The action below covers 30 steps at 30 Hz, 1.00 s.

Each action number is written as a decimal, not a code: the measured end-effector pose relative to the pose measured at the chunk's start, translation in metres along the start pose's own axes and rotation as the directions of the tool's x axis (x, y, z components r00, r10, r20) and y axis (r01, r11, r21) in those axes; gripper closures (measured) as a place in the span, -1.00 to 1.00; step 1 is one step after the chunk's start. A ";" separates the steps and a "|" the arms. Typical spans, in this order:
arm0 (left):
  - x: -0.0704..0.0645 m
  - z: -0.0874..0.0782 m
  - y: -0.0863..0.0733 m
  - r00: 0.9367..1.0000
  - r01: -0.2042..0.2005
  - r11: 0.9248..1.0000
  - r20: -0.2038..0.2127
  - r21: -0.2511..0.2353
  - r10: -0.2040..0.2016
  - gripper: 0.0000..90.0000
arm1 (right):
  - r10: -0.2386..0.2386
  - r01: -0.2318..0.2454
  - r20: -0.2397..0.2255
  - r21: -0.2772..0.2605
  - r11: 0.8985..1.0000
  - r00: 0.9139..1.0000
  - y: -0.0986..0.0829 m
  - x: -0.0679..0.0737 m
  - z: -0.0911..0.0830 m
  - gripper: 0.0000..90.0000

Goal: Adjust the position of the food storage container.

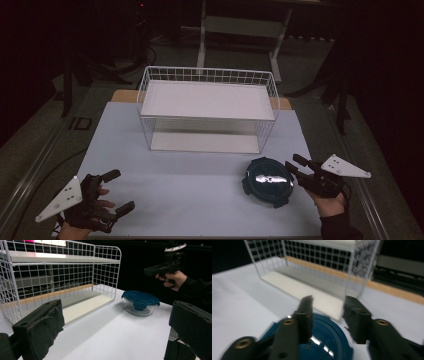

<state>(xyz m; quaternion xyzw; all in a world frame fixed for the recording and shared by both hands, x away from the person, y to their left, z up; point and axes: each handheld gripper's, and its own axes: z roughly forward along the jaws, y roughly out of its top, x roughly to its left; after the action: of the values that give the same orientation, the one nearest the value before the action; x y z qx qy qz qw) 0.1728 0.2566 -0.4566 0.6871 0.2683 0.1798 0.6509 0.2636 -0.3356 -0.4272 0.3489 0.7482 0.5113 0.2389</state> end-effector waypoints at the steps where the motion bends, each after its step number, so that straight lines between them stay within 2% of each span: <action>1: 0.000 0.000 0.000 1.000 0.000 1.000 0.000 -0.001 0.000 -1.00 | 0.018 -0.018 0.004 0.016 1.000 1.000 -0.005 -0.005 0.002 0.42; 5: 0.000 0.000 -0.001 1.000 0.002 1.000 0.002 0.001 -0.002 -1.00 | 0.041 -0.042 0.024 0.051 0.998 0.999 -0.018 -0.018 0.008 0.67; 6: 0.000 0.000 -0.001 1.000 0.001 1.000 0.001 0.002 -0.001 -1.00 | 0.043 -0.047 0.048 0.076 0.996 0.998 -0.025 -0.024 0.011 0.72; 10: 0.001 0.001 -0.001 1.000 0.001 1.000 0.002 0.004 -0.001 -1.00 | 0.047 -0.054 0.066 0.107 0.993 0.997 -0.035 -0.032 0.015 0.99; 11: 0.001 0.001 -0.001 1.000 -0.001 1.000 0.002 0.005 0.001 -1.00 | 0.065 -0.074 0.070 0.125 0.989 0.995 -0.042 -0.037 0.017 1.00; 13: 0.001 0.001 -0.001 1.000 0.002 1.000 0.003 0.005 -0.002 -1.00 | 0.073 -0.083 0.074 0.146 0.986 0.995 -0.049 -0.040 0.020 1.00; 18: 0.000 0.002 -0.002 1.000 0.001 1.000 0.007 0.010 -0.001 -1.00 | 0.079 -0.094 0.081 0.193 0.977 0.994 -0.062 -0.041 0.027 1.00; 22: 0.000 0.002 -0.002 1.000 0.003 1.000 0.008 0.012 -0.003 -1.00 | 0.073 -0.086 0.072 0.201 0.976 0.995 -0.066 -0.041 0.028 1.00; 27: 0.000 0.005 -0.004 1.000 0.000 1.000 0.015 0.023 -0.001 -1.00 | 0.111 -0.126 0.087 0.193 0.973 0.990 -0.068 -0.039 0.028 1.00; 30: 0.000 0.005 -0.004 1.000 0.000 1.000 0.017 0.023 0.000 -1.00 | 0.120 -0.133 0.080 0.194 0.972 0.990 -0.068 -0.037 0.029 1.00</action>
<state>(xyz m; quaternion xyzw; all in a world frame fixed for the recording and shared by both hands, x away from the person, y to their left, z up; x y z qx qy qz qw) 0.1755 0.2528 -0.4606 0.6959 0.2648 0.1709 0.6452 0.2891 -0.3630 -0.5011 0.4351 0.7632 0.4361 0.1949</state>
